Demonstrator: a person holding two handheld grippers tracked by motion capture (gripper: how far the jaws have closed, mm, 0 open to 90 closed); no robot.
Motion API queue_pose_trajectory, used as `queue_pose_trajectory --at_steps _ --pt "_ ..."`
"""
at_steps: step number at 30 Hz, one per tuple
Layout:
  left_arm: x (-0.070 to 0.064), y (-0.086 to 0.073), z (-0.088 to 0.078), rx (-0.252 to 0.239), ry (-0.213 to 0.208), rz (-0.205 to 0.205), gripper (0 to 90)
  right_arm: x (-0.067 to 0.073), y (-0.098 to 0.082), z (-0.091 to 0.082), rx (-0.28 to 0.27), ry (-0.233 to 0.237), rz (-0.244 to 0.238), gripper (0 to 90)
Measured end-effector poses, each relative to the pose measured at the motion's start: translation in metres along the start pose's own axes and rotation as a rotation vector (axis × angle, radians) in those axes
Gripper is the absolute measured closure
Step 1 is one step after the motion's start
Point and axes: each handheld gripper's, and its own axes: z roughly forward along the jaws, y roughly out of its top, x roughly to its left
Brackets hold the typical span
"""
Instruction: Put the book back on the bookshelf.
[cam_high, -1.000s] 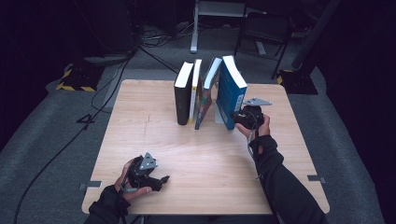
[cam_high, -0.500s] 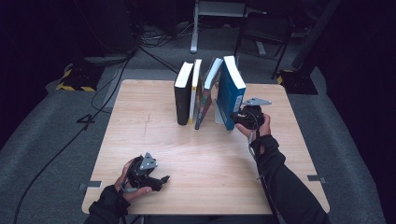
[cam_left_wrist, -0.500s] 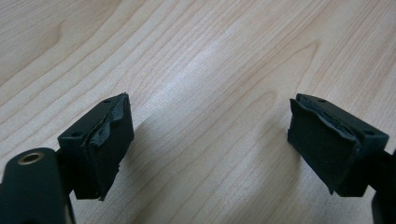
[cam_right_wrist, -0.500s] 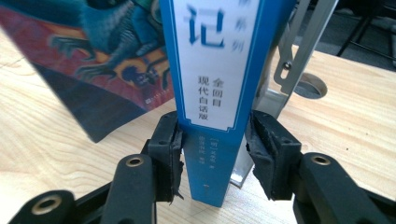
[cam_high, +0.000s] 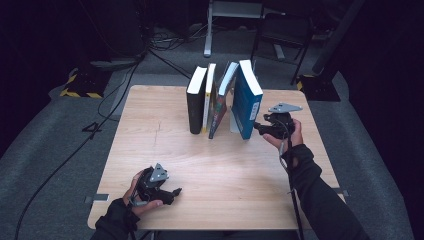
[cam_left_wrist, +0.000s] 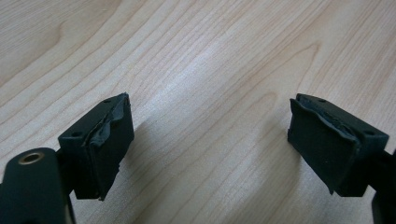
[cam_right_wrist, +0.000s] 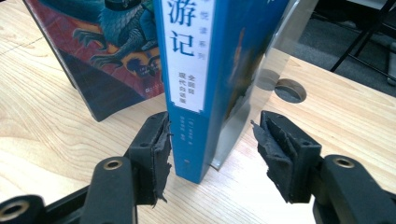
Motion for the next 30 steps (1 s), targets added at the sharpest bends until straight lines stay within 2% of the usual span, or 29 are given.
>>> queue_pose_trajectory --at_steps 4,8,12,20,30 --pt "0.0 0.0 0.0 -0.001 0.002 -0.004 14.4 -0.004 0.0 -0.01 -0.007 0.007 -0.022 42.3" --pt "0.0 0.0 0.0 -0.001 0.007 0.0 14.5 -0.005 0.0 -0.017 -0.009 -0.01 -0.037 40.5" --pt "0.0 0.0 0.0 -0.003 0.007 0.003 14.8 -0.004 0.0 -0.024 -0.013 -0.028 -0.099 36.6" --pt "-0.001 0.0 0.0 -0.003 0.008 0.003 14.8 -0.002 -0.003 -0.033 0.009 0.008 -0.162 32.5" --pt "-0.001 0.0 0.0 -0.002 0.008 0.002 14.8 0.004 -0.011 -0.043 0.071 0.033 -0.237 28.1"
